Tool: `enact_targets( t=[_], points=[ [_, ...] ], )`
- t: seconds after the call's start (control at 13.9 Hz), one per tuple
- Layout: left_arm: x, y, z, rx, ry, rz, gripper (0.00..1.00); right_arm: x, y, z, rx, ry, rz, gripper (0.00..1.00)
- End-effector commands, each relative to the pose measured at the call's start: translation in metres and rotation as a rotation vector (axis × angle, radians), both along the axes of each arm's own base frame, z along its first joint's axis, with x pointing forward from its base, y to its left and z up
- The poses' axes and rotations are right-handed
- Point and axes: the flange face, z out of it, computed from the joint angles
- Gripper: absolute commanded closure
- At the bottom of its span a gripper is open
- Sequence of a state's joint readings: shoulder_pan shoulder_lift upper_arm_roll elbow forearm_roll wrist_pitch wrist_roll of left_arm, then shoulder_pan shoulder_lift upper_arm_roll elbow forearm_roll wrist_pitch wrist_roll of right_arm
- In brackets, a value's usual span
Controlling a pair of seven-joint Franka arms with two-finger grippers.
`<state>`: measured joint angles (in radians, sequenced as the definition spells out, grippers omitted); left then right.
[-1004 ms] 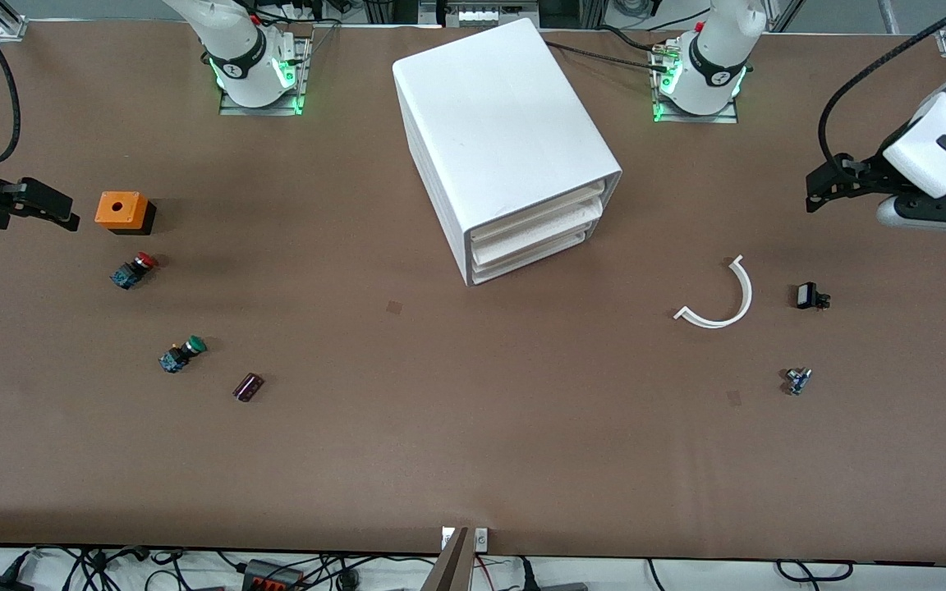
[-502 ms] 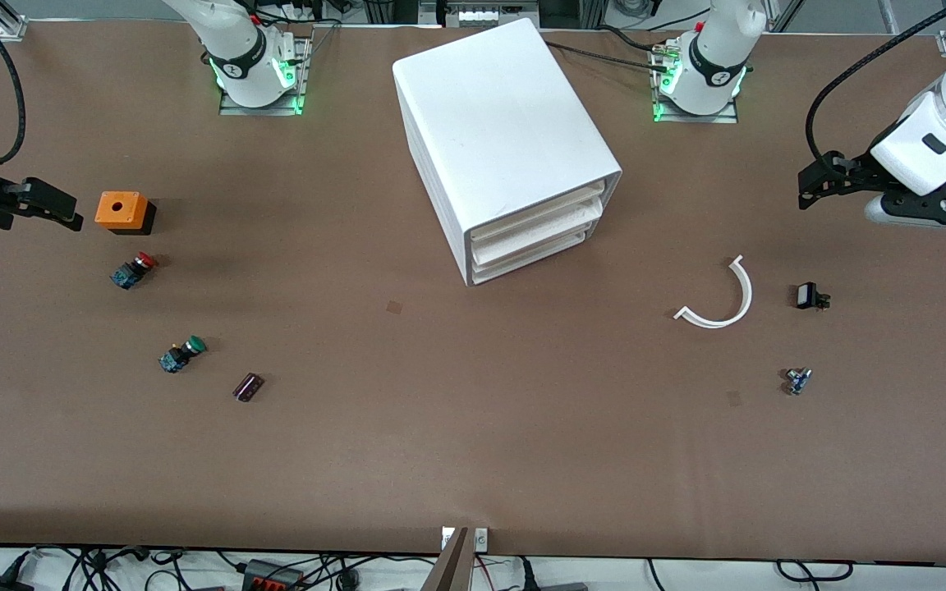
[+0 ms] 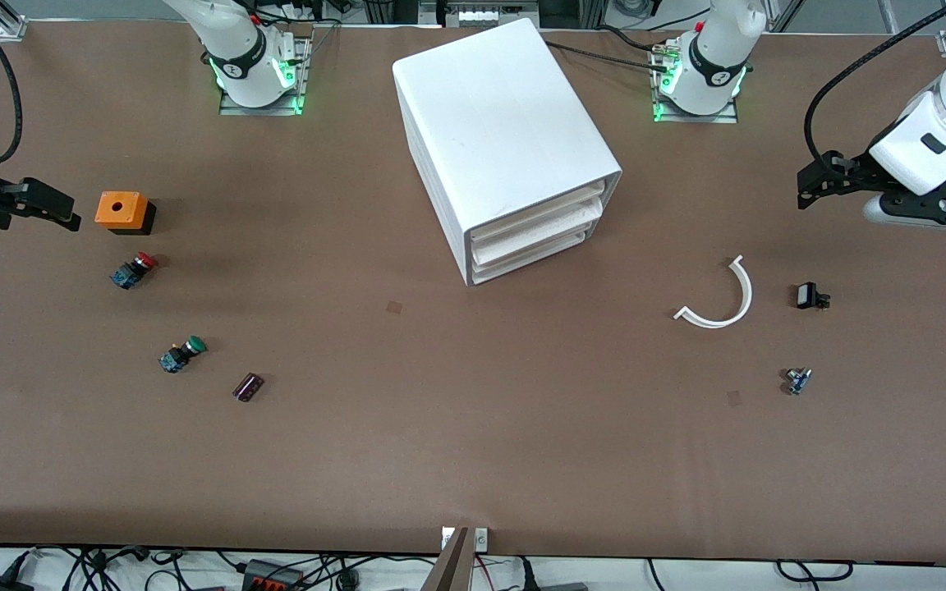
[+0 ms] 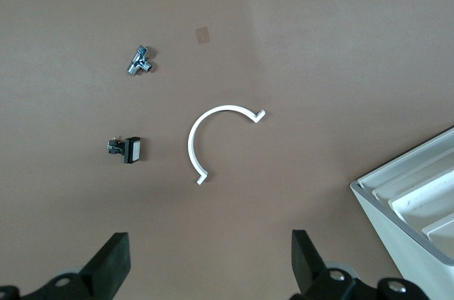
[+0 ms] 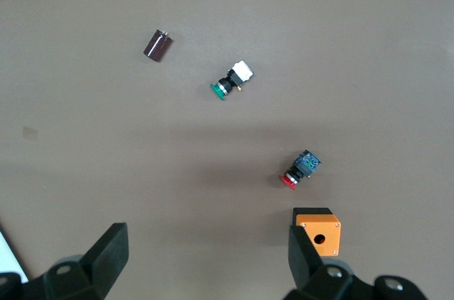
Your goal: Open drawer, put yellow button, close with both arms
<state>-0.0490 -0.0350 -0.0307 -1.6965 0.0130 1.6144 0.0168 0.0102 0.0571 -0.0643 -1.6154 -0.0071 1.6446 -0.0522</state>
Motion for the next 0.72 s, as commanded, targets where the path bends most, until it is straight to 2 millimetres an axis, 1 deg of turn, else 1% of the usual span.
enact_targets(
  t=[0.0,0.65],
  points=[
    [-0.0040,-0.0007,0.0061,-0.019,-0.009,-0.017,0.00,-0.0062,0.0018,0.0062,0.001,-0.016,0.010,0.00],
    [-0.0039,-0.0007,0.0068,-0.019,-0.010,-0.017,0.00,-0.0060,0.0010,0.0046,0.002,-0.013,-0.024,0.00]
  ],
)
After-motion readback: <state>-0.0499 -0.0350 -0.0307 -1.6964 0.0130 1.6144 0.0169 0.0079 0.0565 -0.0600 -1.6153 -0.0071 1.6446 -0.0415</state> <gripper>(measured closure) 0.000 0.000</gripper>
